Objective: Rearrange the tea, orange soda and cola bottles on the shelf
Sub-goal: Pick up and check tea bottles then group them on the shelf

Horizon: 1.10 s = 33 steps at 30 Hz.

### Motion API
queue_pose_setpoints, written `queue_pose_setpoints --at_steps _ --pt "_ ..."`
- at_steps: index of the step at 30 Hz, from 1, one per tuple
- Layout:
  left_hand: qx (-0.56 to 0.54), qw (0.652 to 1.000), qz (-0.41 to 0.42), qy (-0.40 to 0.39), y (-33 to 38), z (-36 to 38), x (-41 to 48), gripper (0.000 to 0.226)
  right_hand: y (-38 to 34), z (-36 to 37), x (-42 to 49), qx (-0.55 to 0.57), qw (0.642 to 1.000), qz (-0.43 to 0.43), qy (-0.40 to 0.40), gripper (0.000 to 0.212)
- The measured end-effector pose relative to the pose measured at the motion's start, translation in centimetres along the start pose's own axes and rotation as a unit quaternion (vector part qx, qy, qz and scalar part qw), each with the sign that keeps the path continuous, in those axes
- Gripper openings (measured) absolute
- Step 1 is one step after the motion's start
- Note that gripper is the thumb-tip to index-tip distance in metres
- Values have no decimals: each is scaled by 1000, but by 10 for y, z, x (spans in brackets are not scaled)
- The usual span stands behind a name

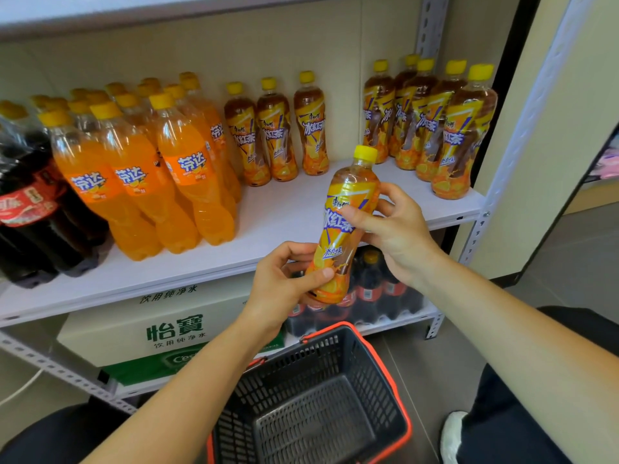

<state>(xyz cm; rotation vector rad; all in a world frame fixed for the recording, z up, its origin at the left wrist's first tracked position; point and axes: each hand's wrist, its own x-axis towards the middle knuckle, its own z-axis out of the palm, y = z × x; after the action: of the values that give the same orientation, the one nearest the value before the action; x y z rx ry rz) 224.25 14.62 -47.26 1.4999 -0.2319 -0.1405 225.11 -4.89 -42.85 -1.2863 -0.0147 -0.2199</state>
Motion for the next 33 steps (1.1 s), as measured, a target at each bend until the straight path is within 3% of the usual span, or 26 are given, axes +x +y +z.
queue_pose_setpoints --at_steps 5,9,13,18,26,33 --pt "38 999 -2 -38 14 -13 5 28 -5 -6 2 33 998 12 -57 56" --pt "121 992 38 -13 24 -26 9 2 -3 -6 0 40 993 14 -107 51" --pt "74 993 92 16 41 -34 7 10 3 -2 -6 29 981 32 -190 50" --pt "28 982 182 -38 57 -37 -1 34 13 4 -12 -79 964 34 -252 61" --pt "172 962 212 -9 58 -49 -7 23 18 5 -15 -231 934 1 -274 78" --pt "123 975 184 -18 52 -46 -8 15 12 5 -16 -315 907 -48 -277 79"
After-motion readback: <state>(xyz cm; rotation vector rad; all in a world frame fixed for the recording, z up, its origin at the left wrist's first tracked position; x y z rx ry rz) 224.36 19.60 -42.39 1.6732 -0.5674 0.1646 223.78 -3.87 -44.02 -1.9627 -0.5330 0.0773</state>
